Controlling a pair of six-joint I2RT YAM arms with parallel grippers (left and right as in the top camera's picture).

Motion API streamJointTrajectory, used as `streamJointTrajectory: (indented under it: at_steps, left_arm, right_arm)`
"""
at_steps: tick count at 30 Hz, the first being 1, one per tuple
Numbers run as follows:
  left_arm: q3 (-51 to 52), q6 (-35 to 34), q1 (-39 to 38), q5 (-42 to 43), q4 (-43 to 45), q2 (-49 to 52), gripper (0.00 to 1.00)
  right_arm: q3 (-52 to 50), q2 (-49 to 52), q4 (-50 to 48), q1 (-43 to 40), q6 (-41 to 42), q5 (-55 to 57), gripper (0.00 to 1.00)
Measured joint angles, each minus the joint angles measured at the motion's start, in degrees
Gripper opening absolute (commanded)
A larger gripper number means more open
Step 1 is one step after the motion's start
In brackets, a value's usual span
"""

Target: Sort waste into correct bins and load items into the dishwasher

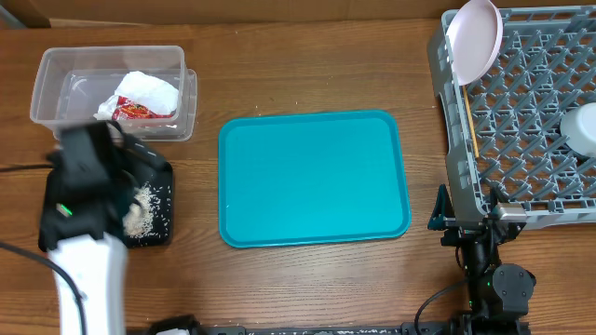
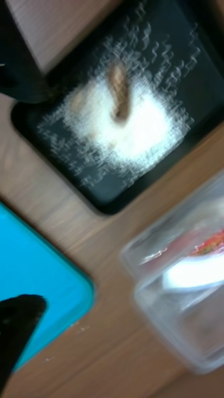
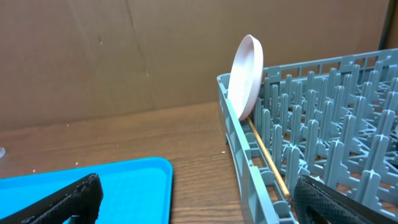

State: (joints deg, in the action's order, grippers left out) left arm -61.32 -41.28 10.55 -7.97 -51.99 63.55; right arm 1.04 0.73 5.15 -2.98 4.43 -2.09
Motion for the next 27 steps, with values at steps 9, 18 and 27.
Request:
streamJointTrajectory:
  at_steps: [9, 18, 27]
  left_arm:
    - [32.41, 3.96, -7.72, 5.84, 30.82, -21.55, 1.00]
    - [48.46, 4.22, -8.22, 5.60, 34.42, -41.11, 1.00]
    - [54.86, 9.20, -9.05, 5.20, 39.91, -49.13, 1.00]
  right_arm:
    - [0.00, 0.00, 0.00, 0.00, 0.02, -0.02, 1.00]
    - [0.00, 0.00, 0.02, 0.02, 0.04, 0.00, 1.00]
    - [0.00, 0.00, 0.02, 0.00, 0.04, 0.00, 1.00]
